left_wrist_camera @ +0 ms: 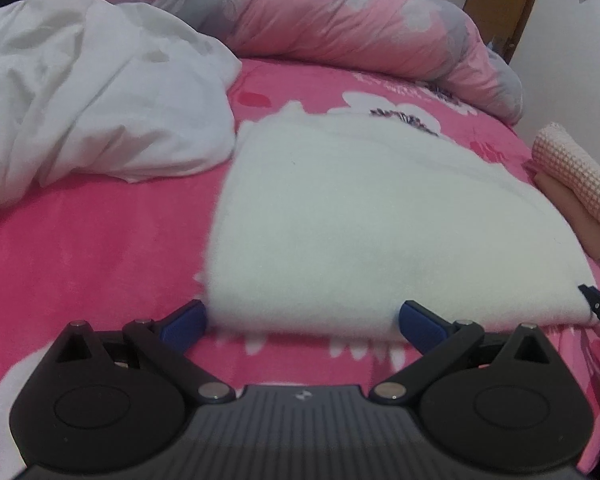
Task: Fold clothes
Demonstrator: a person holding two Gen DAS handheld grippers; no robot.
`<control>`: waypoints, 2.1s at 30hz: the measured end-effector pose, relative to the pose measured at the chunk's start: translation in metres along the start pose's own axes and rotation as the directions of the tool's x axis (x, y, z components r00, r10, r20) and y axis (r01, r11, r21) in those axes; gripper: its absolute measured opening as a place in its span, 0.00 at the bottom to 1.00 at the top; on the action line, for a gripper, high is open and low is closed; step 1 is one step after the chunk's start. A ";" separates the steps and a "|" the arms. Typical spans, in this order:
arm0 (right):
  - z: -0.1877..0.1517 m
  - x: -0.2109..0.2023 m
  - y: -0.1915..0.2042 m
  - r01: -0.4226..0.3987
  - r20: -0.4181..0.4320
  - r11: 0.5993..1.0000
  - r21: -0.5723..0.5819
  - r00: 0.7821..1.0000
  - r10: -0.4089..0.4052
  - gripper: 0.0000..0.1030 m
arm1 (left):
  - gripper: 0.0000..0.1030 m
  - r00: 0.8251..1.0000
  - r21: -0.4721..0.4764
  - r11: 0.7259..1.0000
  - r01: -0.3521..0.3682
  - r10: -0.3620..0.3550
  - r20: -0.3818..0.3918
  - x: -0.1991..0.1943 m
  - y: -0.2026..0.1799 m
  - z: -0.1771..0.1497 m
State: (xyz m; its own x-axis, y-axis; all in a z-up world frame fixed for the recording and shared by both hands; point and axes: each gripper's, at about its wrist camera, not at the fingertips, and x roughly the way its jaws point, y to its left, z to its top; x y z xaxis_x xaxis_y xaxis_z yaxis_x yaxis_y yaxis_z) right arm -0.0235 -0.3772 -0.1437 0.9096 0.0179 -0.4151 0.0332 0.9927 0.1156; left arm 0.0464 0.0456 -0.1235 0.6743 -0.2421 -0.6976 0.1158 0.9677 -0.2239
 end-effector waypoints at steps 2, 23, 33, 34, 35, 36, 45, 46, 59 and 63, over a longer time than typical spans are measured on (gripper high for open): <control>0.000 0.000 0.000 -0.003 0.002 1.000 0.004 1.000 0.003 0.33 | 1.00 0.999 -0.002 1.000 -0.008 0.008 0.046 -0.011 0.003 -0.004; 0.024 0.010 0.022 -0.252 -0.103 0.902 -0.350 0.968 0.230 0.45 | 0.96 0.984 0.333 0.939 0.086 -0.133 0.120 0.028 -0.074 0.006; 0.077 -0.016 -0.040 -0.209 -0.038 0.975 -0.079 0.978 0.206 0.61 | 0.98 0.953 0.218 0.949 0.228 -0.263 0.151 -0.002 -0.031 0.052; 0.091 -0.003 -0.019 -0.254 -0.027 0.964 -0.079 0.967 0.253 0.61 | 0.99 0.955 0.232 0.946 0.228 -0.263 0.137 0.007 -0.041 0.062; 0.099 0.013 0.004 -0.294 -0.039 0.951 -0.098 0.956 0.291 0.61 | 0.99 0.958 0.249 0.942 0.225 -0.260 0.118 0.018 -0.052 0.073; 0.103 0.032 0.028 -0.332 -0.066 0.933 -0.134 0.943 0.326 0.61 | 0.99 0.964 0.256 0.942 0.216 -0.248 0.099 0.030 -0.058 0.078; 0.096 0.105 -0.006 -0.273 -0.247 0.961 -0.046 0.935 0.253 0.34 | 0.93 0.988 0.152 0.978 0.142 -0.150 0.042 0.065 -0.003 0.089; 0.100 0.099 -0.020 -0.241 -0.246 0.970 -0.028 0.942 0.227 0.33 | 0.94 0.988 0.146 0.979 0.144 -0.151 0.043 0.061 -0.001 0.092; 0.116 0.196 0.036 -0.180 -0.320 0.977 0.111 0.925 0.207 0.42 | 1.00 0.999 0.179 0.984 0.005 -0.012 0.041 0.078 -0.007 0.106; 0.119 0.138 0.028 -0.078 -0.201 0.989 0.127 0.974 0.102 0.52 | 1.00 0.998 0.063 0.997 0.033 -0.036 0.041 0.051 0.007 0.098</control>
State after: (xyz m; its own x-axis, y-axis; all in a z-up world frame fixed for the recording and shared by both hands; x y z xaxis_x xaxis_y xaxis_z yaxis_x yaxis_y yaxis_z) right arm 0.1519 -0.3612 -0.0902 0.8061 0.1431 -0.5741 0.0148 0.9651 0.2614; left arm 0.1537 0.0473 -0.0940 0.6994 -0.2736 -0.6603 0.1841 0.9616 -0.2035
